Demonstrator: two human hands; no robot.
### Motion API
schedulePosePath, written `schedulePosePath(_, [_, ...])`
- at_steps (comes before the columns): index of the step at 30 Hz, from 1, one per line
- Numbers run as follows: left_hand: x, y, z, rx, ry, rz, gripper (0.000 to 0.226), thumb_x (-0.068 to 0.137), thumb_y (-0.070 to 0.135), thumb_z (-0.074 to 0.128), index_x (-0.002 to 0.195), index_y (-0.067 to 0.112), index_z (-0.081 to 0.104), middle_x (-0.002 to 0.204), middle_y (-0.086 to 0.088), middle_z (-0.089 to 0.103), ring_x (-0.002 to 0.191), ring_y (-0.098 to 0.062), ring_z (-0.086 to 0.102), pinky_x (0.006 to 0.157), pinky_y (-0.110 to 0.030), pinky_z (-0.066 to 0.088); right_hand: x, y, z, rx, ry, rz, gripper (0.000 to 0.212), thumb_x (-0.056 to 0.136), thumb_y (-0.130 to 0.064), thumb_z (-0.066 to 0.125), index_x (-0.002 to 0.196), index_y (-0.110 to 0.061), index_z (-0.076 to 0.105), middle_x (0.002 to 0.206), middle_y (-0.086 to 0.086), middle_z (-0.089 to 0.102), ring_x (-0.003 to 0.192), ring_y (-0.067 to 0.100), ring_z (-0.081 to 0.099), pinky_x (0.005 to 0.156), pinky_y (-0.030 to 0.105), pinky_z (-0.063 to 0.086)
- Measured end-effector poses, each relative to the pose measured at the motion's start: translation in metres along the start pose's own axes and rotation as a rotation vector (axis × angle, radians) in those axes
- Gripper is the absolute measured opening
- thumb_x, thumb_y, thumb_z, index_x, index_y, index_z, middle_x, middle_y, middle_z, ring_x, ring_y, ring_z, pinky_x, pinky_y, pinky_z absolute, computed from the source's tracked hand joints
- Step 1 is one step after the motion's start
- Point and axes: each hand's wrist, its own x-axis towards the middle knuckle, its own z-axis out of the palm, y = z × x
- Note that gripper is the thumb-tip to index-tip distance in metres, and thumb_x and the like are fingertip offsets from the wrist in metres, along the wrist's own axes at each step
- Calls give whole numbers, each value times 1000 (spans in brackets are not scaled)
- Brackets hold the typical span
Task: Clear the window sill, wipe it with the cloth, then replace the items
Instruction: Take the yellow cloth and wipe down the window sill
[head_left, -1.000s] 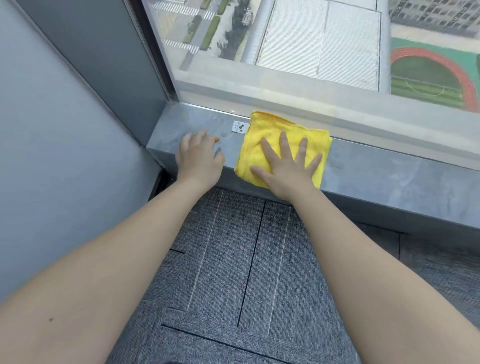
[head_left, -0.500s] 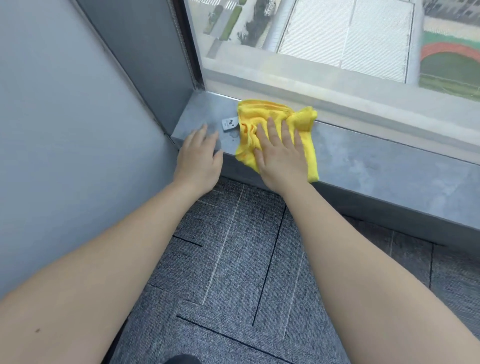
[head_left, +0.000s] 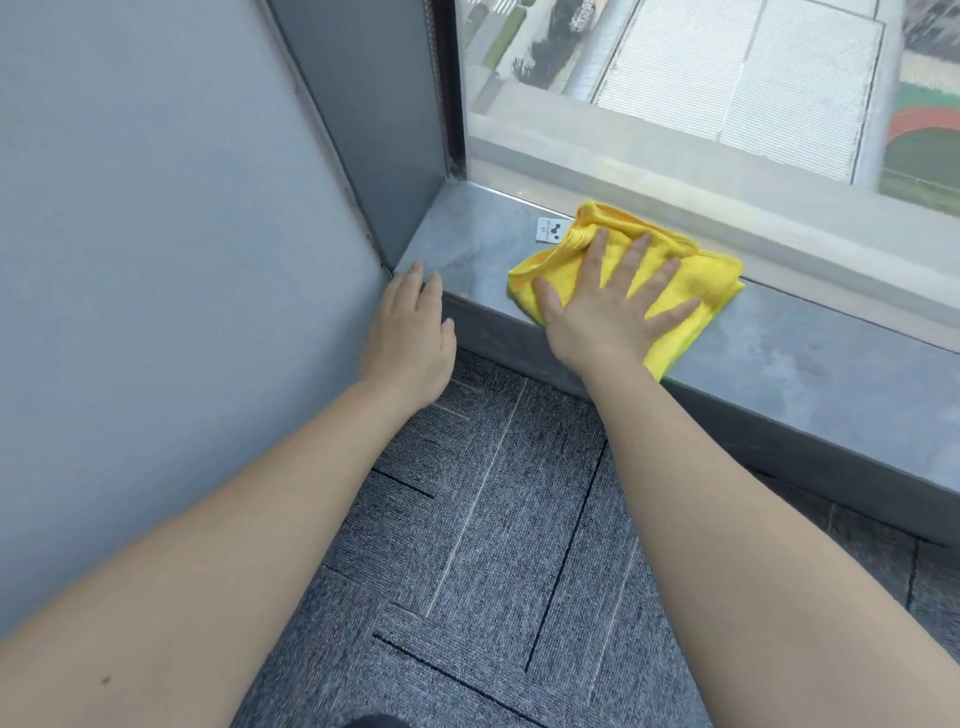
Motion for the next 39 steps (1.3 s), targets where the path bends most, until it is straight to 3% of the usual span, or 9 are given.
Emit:
schedulePosePath(7, [3,-10,-4,3,-20,53,51,92,6,33,142,6,22,156,-15,13,145,-26,7,118,-32,6,11,-40,5,61,45,54,78,90,-59,25,149,-15,-3,157,19,-14,143,41,-15,111,62,-9])
schedulePosePath(14, [3,-11,-14,-28,-77,52,52,93,8,33,142,1,17,156,-15,12,145,-23,9,117,-28,6,3,-33,8,-115,23,-492,56,98,-38,23,149,-27,4,160,-1,-7,148,23,-9,118,43,-6])
schedulePosePath(17, [1,-10,-14,-20,-76,30,52,93,10,33,142,1,16,156,-16,11,145,-25,9,118,-29,6,-5,-15,3,-152,-18,-608,55,98,-37,26,149,-29,6,160,-5,-4,148,20,-8,119,39,-7])
schedulePosePath(22, [-1,-6,-13,98,-72,33,52,93,14,34,142,4,20,156,-13,16,139,-30,22,116,-37,17,-11,-3,2,-149,-47,-392,61,96,-49,19,149,-29,-4,159,-5,-13,147,23,-16,116,50,-9])
schedulePosePath(28, [-2,-10,-18,81,-55,-12,51,92,12,34,141,6,22,156,-11,17,132,-35,32,112,-41,24,6,-43,5,-83,-40,-221,66,94,-53,18,149,-25,-6,159,3,-17,145,32,-19,112,59,-11])
schedulePosePath(33, [0,-16,-17,-11,-19,-1,53,88,4,33,140,3,24,155,-12,20,137,-30,27,115,-36,20,17,-70,8,-116,-18,-287,63,96,-49,16,149,-24,-6,159,4,-14,146,31,-15,114,56,-10])
schedulePosePath(39, [-7,-17,-17,-179,62,47,56,86,-4,33,140,-1,21,153,-17,21,142,-27,20,116,-26,9,26,-83,9,-173,14,-503,57,98,-44,19,149,-25,6,161,-1,-6,148,25,-9,116,51,-6])
